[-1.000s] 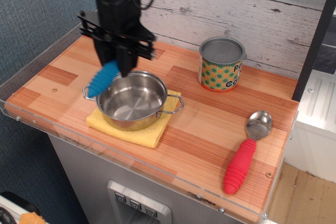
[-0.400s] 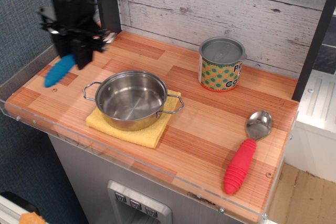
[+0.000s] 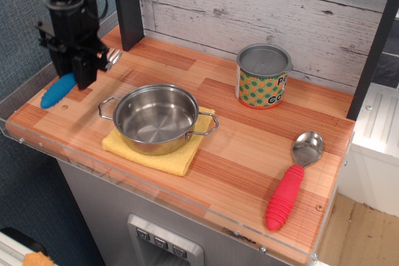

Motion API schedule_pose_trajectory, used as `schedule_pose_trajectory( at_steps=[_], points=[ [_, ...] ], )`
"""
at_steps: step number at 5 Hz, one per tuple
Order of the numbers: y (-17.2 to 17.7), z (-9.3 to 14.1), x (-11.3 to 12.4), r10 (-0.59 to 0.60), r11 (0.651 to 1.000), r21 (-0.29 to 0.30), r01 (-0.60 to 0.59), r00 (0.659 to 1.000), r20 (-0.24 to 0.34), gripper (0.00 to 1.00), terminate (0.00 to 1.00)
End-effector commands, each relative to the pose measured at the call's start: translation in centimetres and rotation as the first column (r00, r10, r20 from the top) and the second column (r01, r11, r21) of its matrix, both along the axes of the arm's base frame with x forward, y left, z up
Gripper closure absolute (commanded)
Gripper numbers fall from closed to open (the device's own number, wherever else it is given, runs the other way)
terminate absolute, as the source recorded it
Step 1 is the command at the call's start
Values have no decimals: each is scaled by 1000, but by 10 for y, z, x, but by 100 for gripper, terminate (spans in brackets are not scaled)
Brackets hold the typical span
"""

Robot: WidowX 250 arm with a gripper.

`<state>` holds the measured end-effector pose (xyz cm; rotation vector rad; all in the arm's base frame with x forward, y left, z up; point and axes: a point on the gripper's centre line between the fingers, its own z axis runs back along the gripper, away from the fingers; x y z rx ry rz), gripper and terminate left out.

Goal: Put the fork to the left of the spoon.

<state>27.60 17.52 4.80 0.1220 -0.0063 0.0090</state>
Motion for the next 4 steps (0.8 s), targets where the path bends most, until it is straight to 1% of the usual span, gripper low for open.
schedule_pose_trajectory(
  at_steps=[1, 2, 3, 4],
  points=[
    [7, -9, 7, 13, 1000, 18, -14, 999, 50, 100, 0],
    [7, -21, 6, -5, 1000, -9, 5, 999, 43, 100, 0],
    [2, -22, 6, -15, 1000, -24, 16, 998, 68, 100, 0],
    [1, -18, 4, 5, 999, -46, -2, 997, 76, 0, 0]
  ],
)
